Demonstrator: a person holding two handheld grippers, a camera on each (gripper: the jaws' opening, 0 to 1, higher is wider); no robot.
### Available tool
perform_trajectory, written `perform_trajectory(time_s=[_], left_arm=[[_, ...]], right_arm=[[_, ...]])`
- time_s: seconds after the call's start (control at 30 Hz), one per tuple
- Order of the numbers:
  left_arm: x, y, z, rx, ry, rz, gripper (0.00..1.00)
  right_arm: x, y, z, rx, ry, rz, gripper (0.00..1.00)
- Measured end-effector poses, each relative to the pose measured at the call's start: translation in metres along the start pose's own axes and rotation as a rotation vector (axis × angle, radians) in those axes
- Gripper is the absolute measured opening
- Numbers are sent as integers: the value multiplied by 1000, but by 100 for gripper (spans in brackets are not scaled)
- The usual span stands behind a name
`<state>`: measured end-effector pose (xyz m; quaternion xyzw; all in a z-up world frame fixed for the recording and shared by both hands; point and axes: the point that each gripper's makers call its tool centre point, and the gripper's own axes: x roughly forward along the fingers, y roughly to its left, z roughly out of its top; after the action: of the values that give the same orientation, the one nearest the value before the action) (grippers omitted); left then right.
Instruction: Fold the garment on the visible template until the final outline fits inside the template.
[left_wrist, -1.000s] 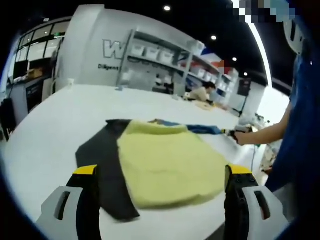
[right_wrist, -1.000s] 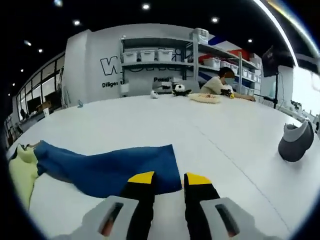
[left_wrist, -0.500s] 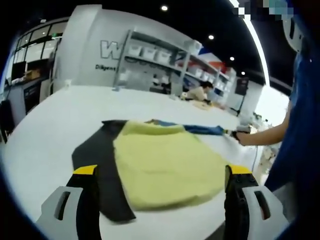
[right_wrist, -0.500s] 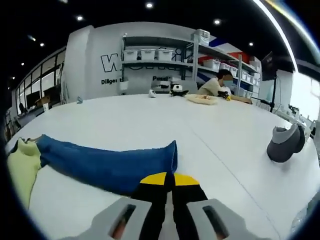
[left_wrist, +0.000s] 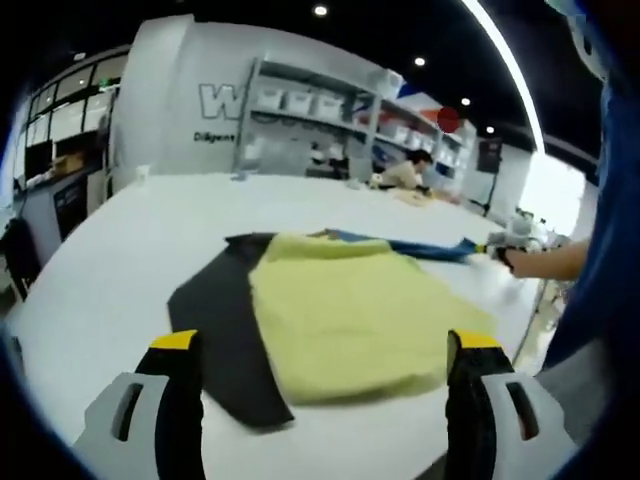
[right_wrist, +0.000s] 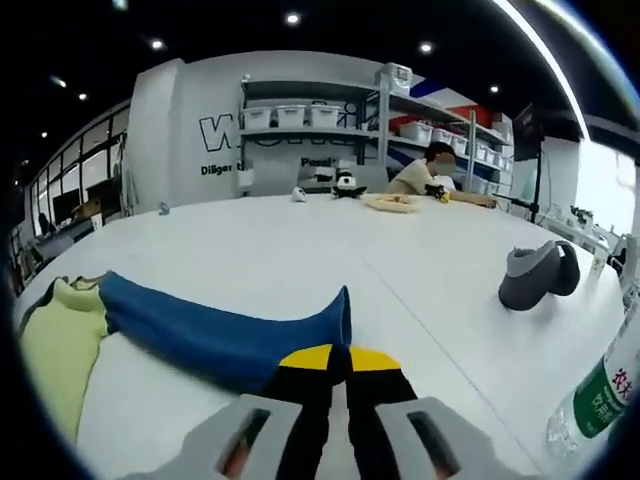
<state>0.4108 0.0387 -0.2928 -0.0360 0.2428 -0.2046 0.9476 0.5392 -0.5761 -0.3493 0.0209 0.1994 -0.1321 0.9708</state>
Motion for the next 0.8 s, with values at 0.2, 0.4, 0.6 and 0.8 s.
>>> perform_trajectory(time_s=[0.2, 0.4, 0.6, 0.8], left_arm=[[-5, 31, -23, 49, 88, 110, 86], [-7, 51, -36, 81, 141, 152, 79], [-5, 73, -54, 100, 219, 177, 68], [0, 82, -58, 48, 232, 186, 57]], right_arm=[[-18, 24, 17, -22, -63, 85, 13], [-37, 83, 17, -152, -88, 295, 19], [-69, 152, 9, -183, -89, 464, 26], [-95, 191, 0, -174, -92, 555, 25]])
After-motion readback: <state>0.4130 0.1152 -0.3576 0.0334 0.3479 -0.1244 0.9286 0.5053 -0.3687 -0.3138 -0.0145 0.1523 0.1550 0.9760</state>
